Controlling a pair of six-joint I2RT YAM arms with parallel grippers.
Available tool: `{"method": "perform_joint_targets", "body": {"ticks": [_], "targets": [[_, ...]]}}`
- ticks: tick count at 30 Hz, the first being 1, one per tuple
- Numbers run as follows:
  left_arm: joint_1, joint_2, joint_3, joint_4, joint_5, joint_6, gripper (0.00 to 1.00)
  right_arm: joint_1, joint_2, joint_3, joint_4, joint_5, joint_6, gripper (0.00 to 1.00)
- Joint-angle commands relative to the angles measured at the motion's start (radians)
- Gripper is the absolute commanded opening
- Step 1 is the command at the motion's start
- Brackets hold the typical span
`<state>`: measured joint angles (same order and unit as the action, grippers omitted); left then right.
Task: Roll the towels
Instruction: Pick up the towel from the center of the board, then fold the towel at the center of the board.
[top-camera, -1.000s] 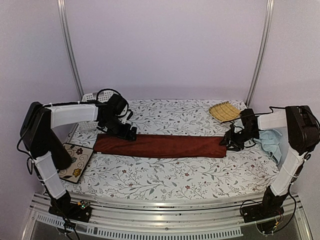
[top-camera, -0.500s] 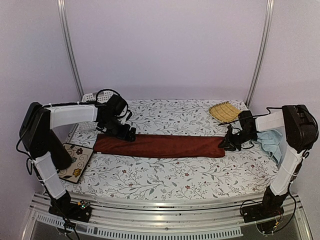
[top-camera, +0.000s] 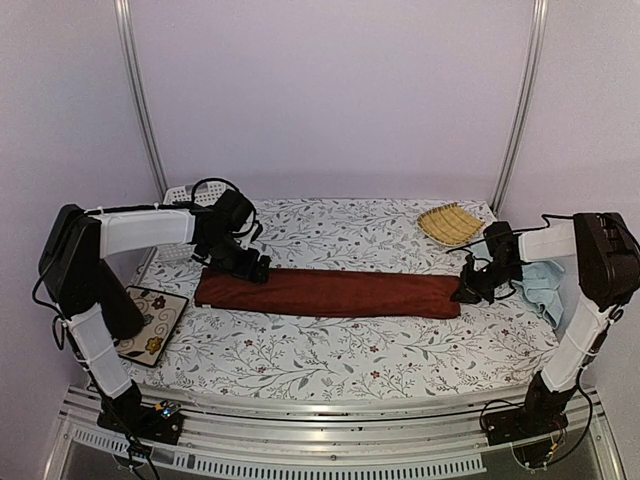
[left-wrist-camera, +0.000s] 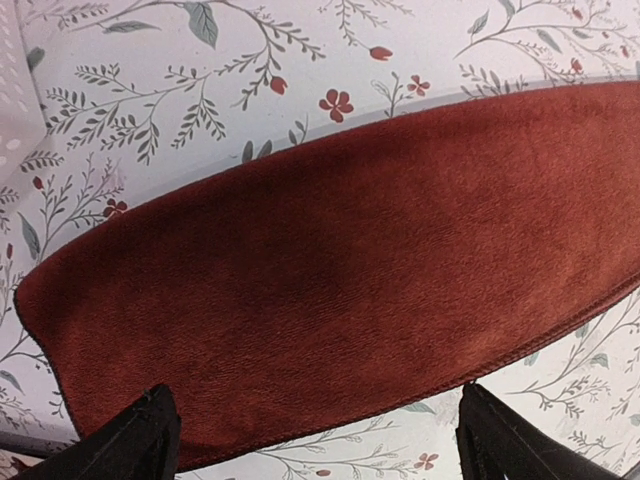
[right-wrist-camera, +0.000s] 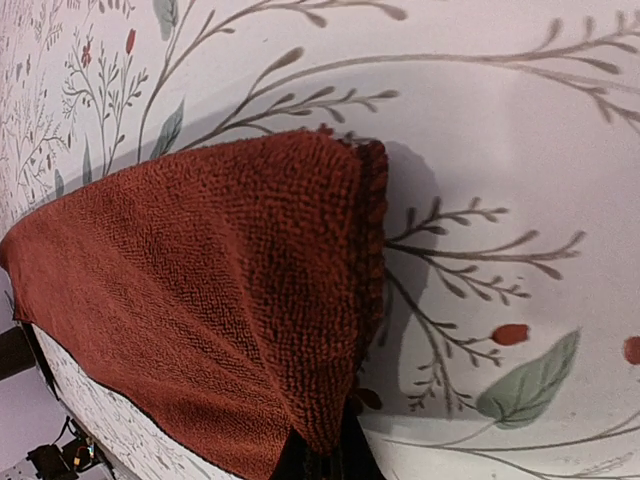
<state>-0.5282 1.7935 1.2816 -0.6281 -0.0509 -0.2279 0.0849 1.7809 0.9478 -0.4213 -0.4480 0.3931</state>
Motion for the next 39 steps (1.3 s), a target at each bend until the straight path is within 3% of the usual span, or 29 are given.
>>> {"method": "perform_joint_targets", "body": {"ticks": [1,13,24,29,39], "targets": [[-0.003,-0.025,-0.014,-0.020,-0.018,0.010,0.97,-0.084,-0.088,-0.018,-0.115,0.090,-0.050,0.02],[-0.003,0.019,-0.062,-0.015,-0.022,0.007,0.96,-0.233,-0.125,0.009,-0.196,0.140,-0.130,0.02],[-0.007,0.037,-0.127,0.002,0.065,0.002,0.87,-0.288,-0.167,0.077,-0.241,0.078,-0.151,0.02],[-0.009,0.041,-0.130,0.011,0.061,-0.004,0.85,-0.208,-0.216,0.160,-0.329,0.053,-0.162,0.02],[-0.006,0.045,-0.054,-0.008,0.038,0.007,0.86,0.091,-0.190,0.301,-0.408,-0.012,-0.102,0.02]]}}
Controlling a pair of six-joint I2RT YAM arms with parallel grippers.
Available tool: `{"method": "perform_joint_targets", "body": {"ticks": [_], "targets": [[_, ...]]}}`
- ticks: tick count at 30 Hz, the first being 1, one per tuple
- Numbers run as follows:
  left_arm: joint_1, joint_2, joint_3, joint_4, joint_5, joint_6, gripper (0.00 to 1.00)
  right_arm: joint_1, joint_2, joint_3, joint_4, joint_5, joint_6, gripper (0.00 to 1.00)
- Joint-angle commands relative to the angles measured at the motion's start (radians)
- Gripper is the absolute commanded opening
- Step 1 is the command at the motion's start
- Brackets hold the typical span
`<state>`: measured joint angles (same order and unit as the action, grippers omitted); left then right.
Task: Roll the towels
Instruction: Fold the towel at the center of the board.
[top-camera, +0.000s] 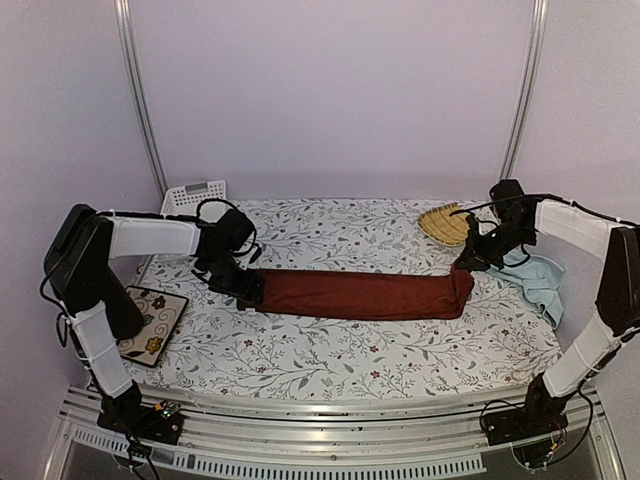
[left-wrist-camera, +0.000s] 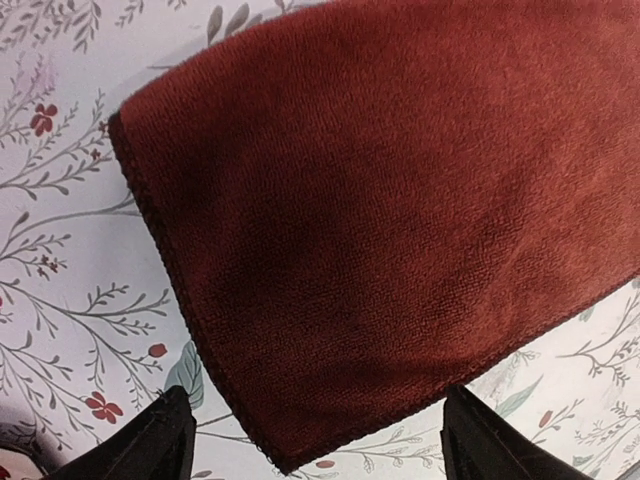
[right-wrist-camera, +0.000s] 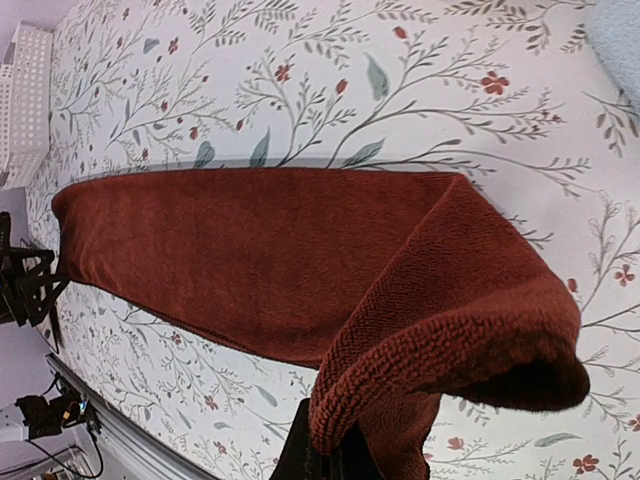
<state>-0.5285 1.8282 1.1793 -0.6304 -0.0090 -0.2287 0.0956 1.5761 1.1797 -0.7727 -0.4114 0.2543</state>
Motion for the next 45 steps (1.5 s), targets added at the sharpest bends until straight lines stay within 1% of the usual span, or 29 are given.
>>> {"method": "perform_joint_targets", "body": {"ticks": [1,7,14,23,31,34,37,45], "targets": [[-0.005,0.010,0.055,-0.007,-0.005,0.009,0.86,0.107,0.025,0.091,-0.062,-0.049,0.046,0.02],[0.003,-0.012,0.067,-0.004,0.003,0.006,0.88,0.224,0.092,0.200,-0.049,-0.071,0.095,0.02],[0.043,-0.054,0.062,0.012,0.052,-0.009,0.90,0.365,0.252,0.378,-0.049,-0.094,0.112,0.03],[0.112,-0.122,0.032,0.021,0.072,-0.036,0.93,0.504,0.512,0.690,-0.121,-0.135,0.087,0.04],[0.197,-0.200,-0.036,0.028,0.061,-0.073,0.94,0.589,0.741,0.968,-0.194,-0.160,0.080,0.04],[0.210,-0.216,-0.051,0.028,0.061,-0.073,0.94,0.612,0.812,1.019,-0.190,-0.169,0.087,0.04],[0.216,-0.228,-0.069,0.031,0.063,-0.076,0.95,0.630,0.843,1.030,-0.162,-0.172,0.099,0.04],[0.223,-0.232,-0.092,0.074,0.109,-0.100,0.97,0.649,0.873,1.032,0.001,-0.173,0.130,0.05]]}}
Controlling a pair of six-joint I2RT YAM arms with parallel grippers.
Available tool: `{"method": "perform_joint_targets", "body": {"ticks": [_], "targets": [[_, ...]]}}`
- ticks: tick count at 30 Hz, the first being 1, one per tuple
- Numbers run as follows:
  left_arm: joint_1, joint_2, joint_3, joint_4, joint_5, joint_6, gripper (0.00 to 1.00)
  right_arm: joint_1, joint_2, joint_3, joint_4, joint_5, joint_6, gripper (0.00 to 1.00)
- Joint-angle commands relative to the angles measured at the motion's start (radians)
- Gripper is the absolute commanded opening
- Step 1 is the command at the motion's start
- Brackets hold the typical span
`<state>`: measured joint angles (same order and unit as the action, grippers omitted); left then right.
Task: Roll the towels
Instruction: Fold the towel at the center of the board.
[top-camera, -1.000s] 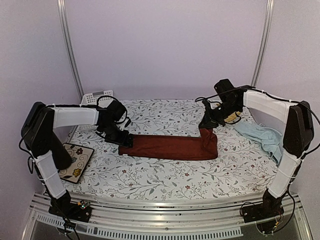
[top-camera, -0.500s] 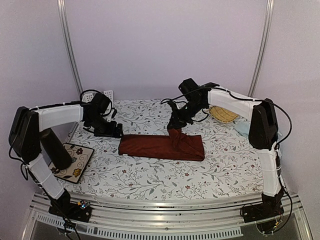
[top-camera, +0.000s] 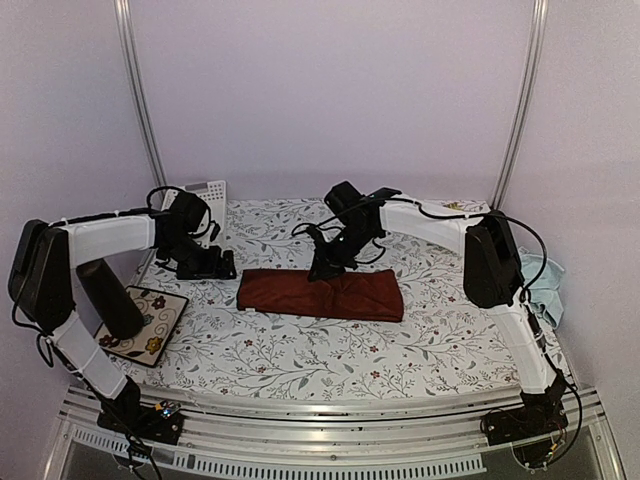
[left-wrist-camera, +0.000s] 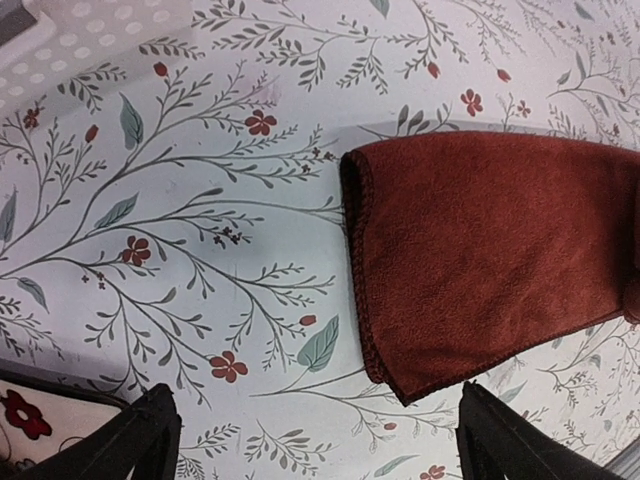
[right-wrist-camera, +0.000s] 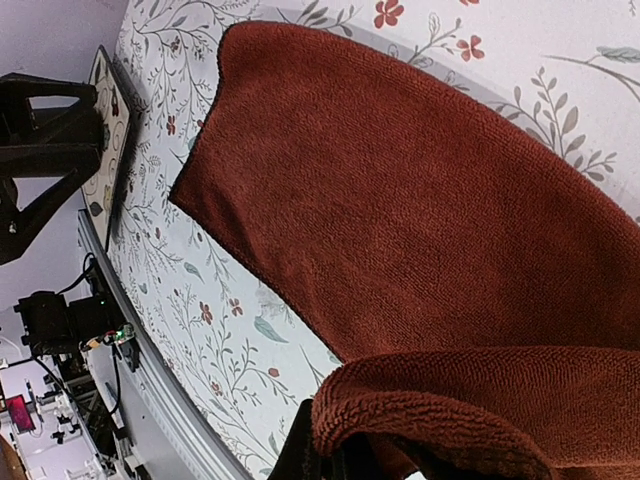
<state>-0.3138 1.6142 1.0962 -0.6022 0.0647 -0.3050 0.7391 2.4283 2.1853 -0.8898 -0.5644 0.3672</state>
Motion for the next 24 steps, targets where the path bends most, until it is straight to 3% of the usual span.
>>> {"method": "perform_joint_targets", "body": {"ticks": [1,8,10,15,19,24], "targets": [[0.008,-0.017,-0.010,0.056,0.050,-0.031,0.97,0.007,0.023,0.026,0.144,-0.020,0.017,0.06],[0.004,0.010,0.003,0.078,0.096,-0.050,0.97,0.015,0.085,0.048,0.279,-0.056,0.033,0.09],[0.005,0.017,0.009,0.077,0.101,-0.050,0.97,0.021,0.099,0.052,0.295,-0.060,0.028,0.23],[0.003,0.038,0.025,0.073,0.103,-0.049,0.97,0.025,0.089,0.052,0.275,-0.091,-0.008,0.42],[0.001,0.061,0.048,0.066,0.109,-0.050,0.97,0.011,0.013,0.035,0.202,-0.043,-0.074,0.52],[-0.025,0.089,0.103,0.067,0.111,-0.049,0.97,-0.082,-0.257,-0.275,0.280,-0.030,-0.052,0.54]]}}
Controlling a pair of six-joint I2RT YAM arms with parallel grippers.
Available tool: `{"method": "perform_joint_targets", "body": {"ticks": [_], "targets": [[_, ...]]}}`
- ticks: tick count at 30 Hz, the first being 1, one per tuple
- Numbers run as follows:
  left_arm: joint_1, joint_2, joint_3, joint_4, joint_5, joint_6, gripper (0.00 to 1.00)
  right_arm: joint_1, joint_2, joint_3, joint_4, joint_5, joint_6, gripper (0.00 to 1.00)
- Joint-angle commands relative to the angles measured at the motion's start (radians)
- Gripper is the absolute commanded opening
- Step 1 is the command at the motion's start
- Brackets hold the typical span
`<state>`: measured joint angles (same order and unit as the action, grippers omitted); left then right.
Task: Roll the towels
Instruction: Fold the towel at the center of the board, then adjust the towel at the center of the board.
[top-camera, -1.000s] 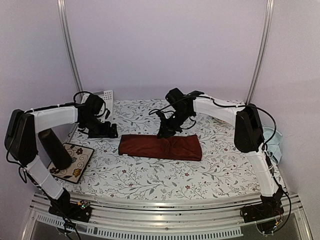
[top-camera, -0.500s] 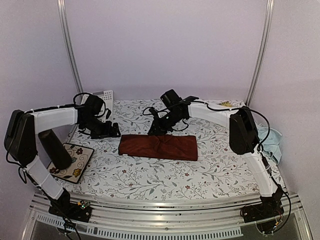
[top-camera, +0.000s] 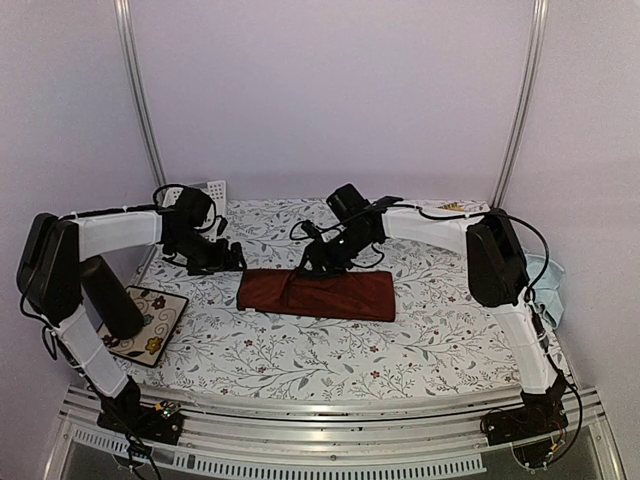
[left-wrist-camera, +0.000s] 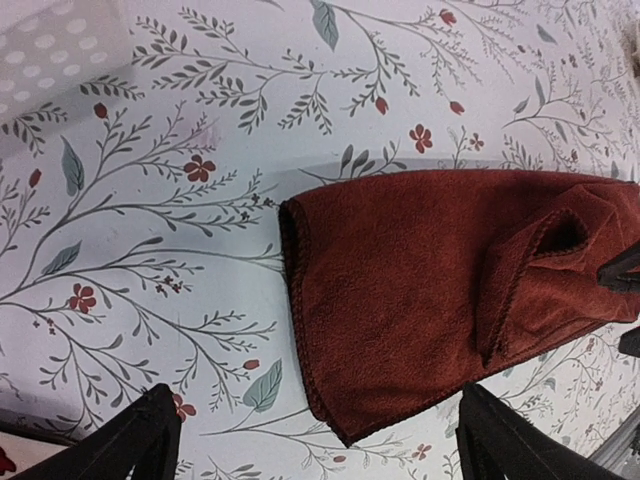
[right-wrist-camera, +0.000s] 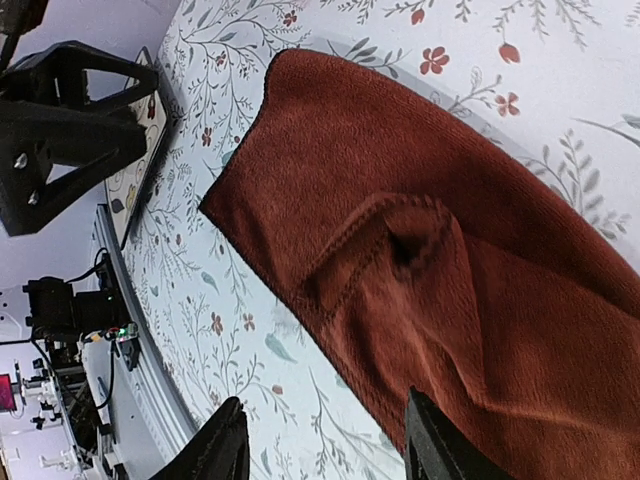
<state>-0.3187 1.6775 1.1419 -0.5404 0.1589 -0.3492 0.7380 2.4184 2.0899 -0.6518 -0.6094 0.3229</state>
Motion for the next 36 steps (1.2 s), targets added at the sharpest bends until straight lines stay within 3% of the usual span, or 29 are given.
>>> {"method": "perform_joint_targets", "body": {"ticks": [1,6,12,18,23,30,33,36], "targets": [[-0.027,0.035,0.073,0.006,0.020,-0.003,0.97,-0.102,-0.290,-0.233,0.053,0.022,-0.004,0.55],[-0.099,0.090,0.181,0.006,0.009,0.049,0.97,-0.186,-0.456,-0.446,0.033,0.116,-0.042,0.58],[-0.195,0.174,0.285,0.041,0.005,0.196,0.97,-0.274,-0.579,-0.733,0.116,0.115,-0.011,0.58],[-0.238,0.265,0.326,0.094,0.117,0.274,0.97,-0.293,-0.573,-0.817,0.153,0.098,0.008,0.56],[-0.262,0.351,0.346,0.114,0.109,0.318,0.96,-0.300,-0.550,-0.872,0.199,0.071,0.021,0.54],[-0.264,0.407,0.376,0.137,0.094,0.305,0.86,-0.312,-0.528,-0.916,0.245,0.053,0.038,0.53],[-0.263,0.421,0.390,0.138,0.126,0.309,0.70,-0.311,-0.514,-0.909,0.247,0.050,0.036,0.52],[-0.264,0.421,0.384,0.155,0.177,0.308,0.66,-0.313,-0.506,-0.907,0.248,0.052,0.031,0.52]]}}
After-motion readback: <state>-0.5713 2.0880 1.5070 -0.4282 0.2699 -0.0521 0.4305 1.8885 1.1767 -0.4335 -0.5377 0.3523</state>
